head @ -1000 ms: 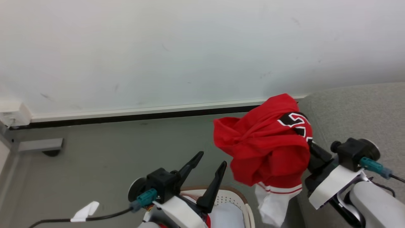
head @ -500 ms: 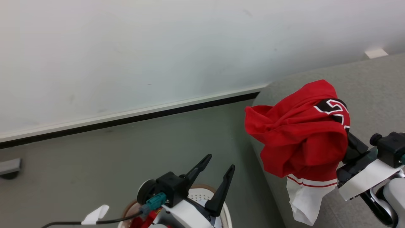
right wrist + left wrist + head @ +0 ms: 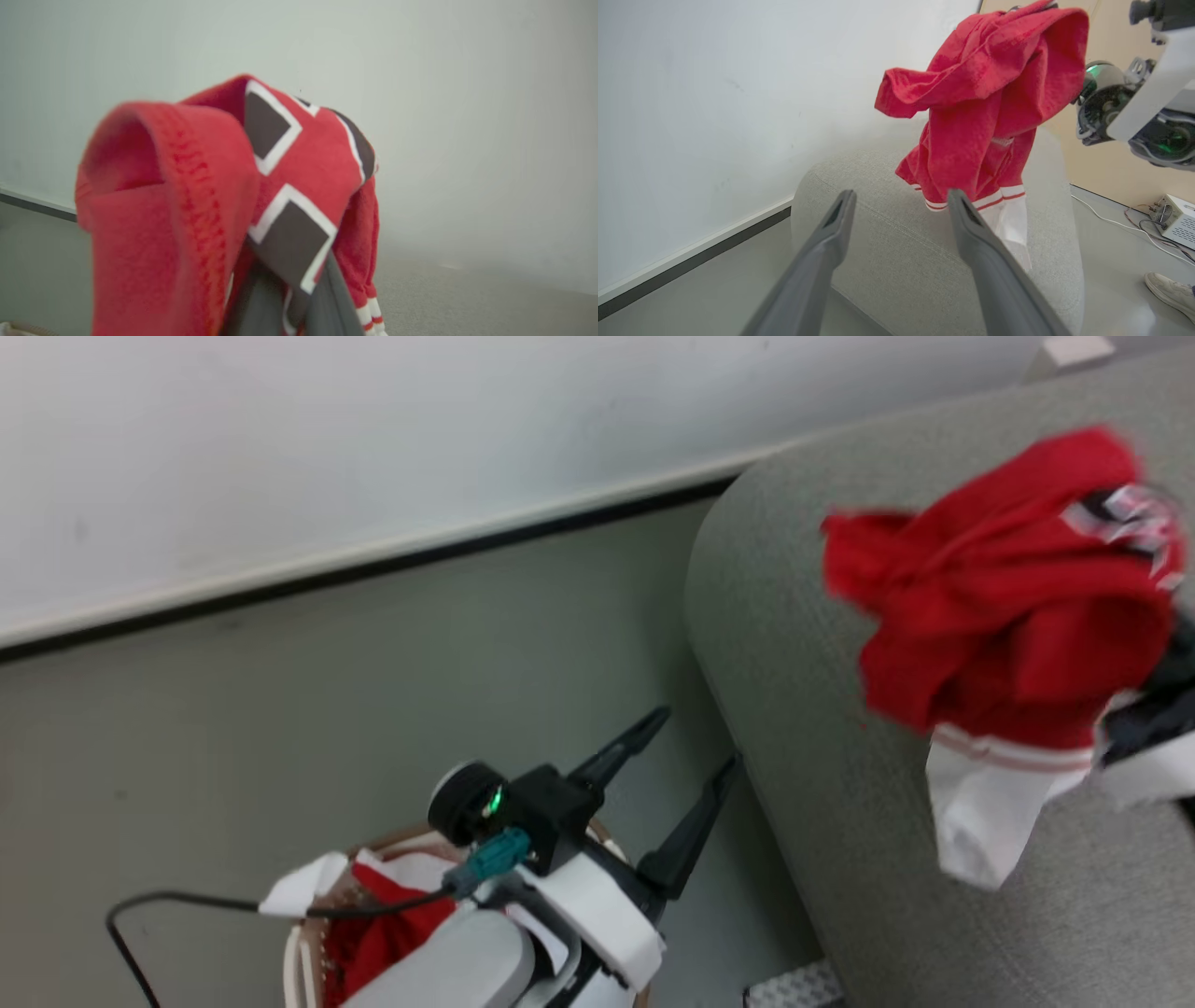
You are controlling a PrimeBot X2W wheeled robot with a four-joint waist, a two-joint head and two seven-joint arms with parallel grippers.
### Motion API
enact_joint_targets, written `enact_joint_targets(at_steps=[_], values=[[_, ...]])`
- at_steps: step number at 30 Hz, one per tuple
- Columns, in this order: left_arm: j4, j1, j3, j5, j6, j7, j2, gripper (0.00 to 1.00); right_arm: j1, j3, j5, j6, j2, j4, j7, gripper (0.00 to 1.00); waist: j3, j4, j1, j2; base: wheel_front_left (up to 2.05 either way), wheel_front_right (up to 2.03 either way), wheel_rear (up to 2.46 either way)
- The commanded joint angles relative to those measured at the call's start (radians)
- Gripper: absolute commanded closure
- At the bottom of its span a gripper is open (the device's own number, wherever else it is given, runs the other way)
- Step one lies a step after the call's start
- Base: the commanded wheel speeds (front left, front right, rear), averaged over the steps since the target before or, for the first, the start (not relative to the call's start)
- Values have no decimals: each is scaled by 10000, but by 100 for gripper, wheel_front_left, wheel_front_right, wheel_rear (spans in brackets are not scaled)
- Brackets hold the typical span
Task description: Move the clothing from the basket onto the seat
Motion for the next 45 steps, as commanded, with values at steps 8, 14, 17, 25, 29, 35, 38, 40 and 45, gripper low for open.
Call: enact_joint_targets(at_steps=[8, 14, 17, 25, 29, 35, 38, 40, 45], values=[[-172, -1548, 41, 529, -237, 305, -69, 0, -2285, -1984, -640, -25, -793, 604, 331, 100, 2917, 935, -1, -1, 0, 0, 0], [-19, -2604, 171, 904, -320, 192, -218, 0, -4195, -3741, -1501, -25, -1476, 2093, 1221, 100, 4410, 1482, -1, -1, 0, 0, 0], [96, -2876, 144, 970, -350, 116, -334, 0, -4613, -4230, -1815, -25, -1538, 2944, 1458, 100, 4755, 1662, -1, -1, 0, 0, 0], [491, -2964, 14, 994, -349, -182, -658, 0, -4332, -5486, -2934, -25, -1016, 5632, 1493, 100, 4955, 2103, -1, -1, 0, 0, 0], [776, -2643, 57, 794, -241, -382, -704, 0, -4141, -5954, -3678, -25, -600, 6680, 1240, 0, 4603, 2177, -1, -1, 0, 0, 0], [996, -1972, 330, 533, 2, -605, -396, 0, -3830, -5645, -4216, -25, 38, 6780, 758, 0, 3841, 1956, -1, -1, 0, 0, 0], [1130, -1479, 506, 397, 145, -703, -150, 0, -3518, -5261, -4139, -27, 75, 6504, 622, 0, 3218, 1732, -1, -1, 0, 0, 0], [1154, -1114, 674, 234, 249, -749, -18, 0, -3106, -5117, -4008, -25, 235, 6250, 543, 0, 2770, 1648, -1, -1, 0, 0, 0], [1161, -96, 1323, 33, 628, -885, 349, 0, -1867, -4894, -3762, -25, 663, 5133, 259, 0, 1537, 1485, -1, -1, 0, 0, 0]])
